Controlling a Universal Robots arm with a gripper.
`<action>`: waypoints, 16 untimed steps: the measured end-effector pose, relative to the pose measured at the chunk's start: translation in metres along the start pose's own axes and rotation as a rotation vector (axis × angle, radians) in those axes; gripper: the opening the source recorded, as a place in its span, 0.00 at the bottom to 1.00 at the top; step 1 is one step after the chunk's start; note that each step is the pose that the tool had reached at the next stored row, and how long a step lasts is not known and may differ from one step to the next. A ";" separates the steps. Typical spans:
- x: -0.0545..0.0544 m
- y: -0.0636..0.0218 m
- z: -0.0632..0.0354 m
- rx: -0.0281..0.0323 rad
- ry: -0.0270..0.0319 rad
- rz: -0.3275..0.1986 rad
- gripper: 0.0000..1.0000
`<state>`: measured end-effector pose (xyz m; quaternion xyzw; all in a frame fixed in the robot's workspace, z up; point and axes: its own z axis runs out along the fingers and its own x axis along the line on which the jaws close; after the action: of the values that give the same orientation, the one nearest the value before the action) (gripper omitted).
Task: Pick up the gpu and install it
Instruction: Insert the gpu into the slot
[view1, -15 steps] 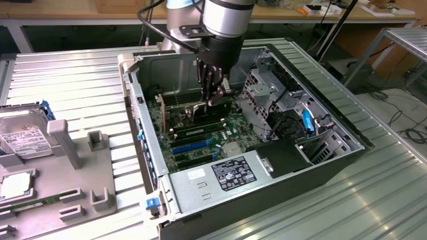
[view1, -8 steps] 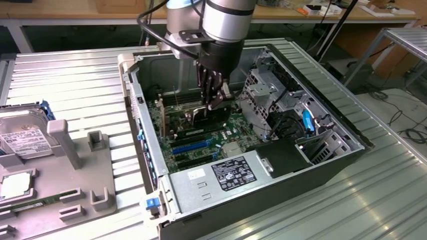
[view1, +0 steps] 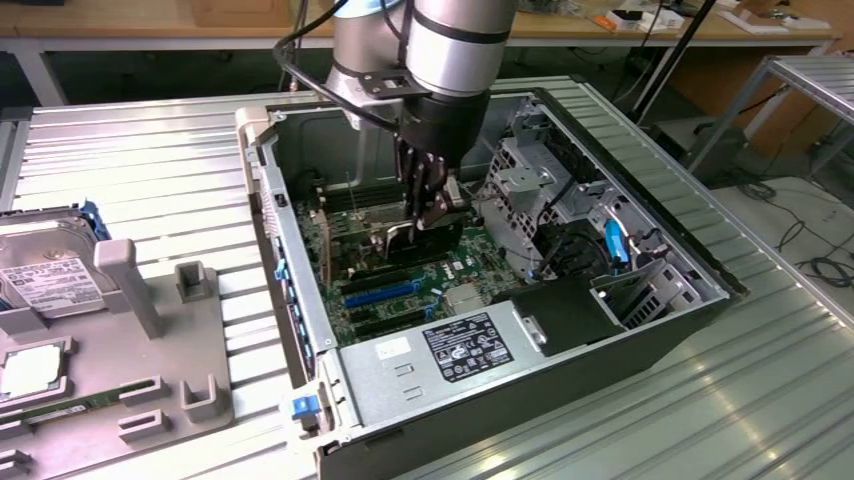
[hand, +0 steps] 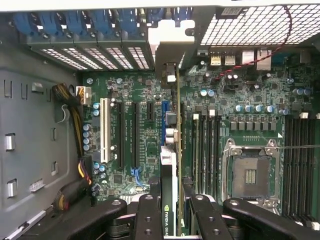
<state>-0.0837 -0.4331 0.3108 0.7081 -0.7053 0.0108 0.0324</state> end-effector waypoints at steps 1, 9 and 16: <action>0.000 0.0010 0.0009 0.0004 0.0000 0.000 0.27; 0.001 0.0069 0.0093 0.0016 0.0003 0.000 0.27; 0.007 0.0087 0.0130 0.0018 0.0007 0.000 0.27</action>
<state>-0.0927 -0.4414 0.2985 0.7081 -0.7053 0.0117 0.0320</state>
